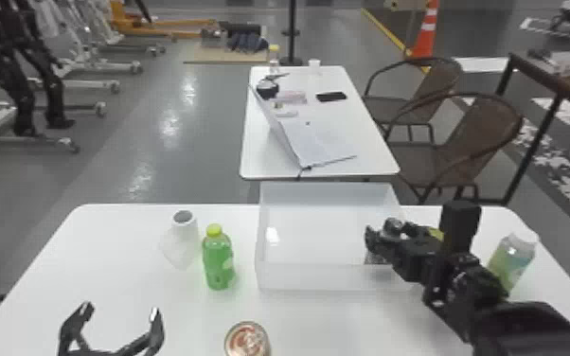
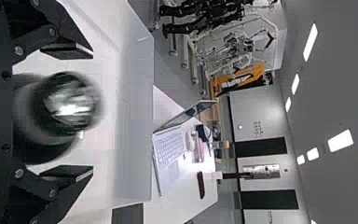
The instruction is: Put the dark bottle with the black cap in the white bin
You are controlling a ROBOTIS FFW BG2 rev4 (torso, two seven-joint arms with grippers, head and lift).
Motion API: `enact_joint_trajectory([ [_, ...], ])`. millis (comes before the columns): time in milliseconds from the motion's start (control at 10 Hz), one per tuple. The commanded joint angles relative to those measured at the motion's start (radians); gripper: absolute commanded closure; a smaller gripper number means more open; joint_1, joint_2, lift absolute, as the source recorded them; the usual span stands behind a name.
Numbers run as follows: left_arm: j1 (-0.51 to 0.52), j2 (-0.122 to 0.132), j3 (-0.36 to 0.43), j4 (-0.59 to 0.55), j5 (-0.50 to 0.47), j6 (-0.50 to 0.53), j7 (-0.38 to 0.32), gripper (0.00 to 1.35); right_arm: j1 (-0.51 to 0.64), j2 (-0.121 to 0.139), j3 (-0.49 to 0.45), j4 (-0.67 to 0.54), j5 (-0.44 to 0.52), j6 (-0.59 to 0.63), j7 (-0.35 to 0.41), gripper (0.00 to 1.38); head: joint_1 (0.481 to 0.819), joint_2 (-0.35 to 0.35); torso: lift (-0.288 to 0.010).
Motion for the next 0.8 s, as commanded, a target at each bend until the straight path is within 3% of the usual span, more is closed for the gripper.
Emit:
enact_joint_trajectory([
  [0, 0.000, -0.003, 0.001, -0.001, 0.000, -0.002, 0.000, 0.21, 0.009, 0.000, -0.001, -0.016, -0.001, 0.000, 0.000, 0.08, 0.549, 0.000, -0.100],
  [300, -0.001, -0.003, 0.000, -0.001, 0.000, -0.003, 0.000, 0.21, 0.106, 0.000, -0.024, -0.180, 0.008, -0.006, -0.015, 0.12, 0.549, 0.000, -0.100],
  [700, 0.000, -0.003, 0.001, -0.001, 0.002, -0.008, 0.000, 0.21, 0.371, 0.000, -0.034, -0.496, 0.044, 0.014, -0.103, 0.12, 0.549, 0.000, -0.100],
])
